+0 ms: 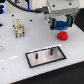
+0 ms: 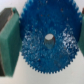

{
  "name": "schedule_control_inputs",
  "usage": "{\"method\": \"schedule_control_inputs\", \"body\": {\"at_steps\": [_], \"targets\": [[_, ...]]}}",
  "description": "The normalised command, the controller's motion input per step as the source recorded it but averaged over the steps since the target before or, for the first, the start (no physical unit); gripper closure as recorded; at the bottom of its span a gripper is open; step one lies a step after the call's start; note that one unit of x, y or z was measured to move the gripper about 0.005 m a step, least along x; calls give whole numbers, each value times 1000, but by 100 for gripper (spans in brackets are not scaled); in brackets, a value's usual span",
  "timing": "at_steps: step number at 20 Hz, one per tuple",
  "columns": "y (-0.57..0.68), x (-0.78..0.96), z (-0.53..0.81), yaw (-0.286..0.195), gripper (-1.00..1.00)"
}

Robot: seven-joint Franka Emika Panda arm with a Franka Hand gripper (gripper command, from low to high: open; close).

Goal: Insert the blue gear onto the right peg, followed by the red gear

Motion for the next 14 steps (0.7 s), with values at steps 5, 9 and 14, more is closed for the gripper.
{"method": "schedule_control_inputs", "body": {"at_steps": [5,9,14], "targets": [[-251,814,237,0,100],[-240,818,155,0,100],[-234,707,49,0,100]]}}
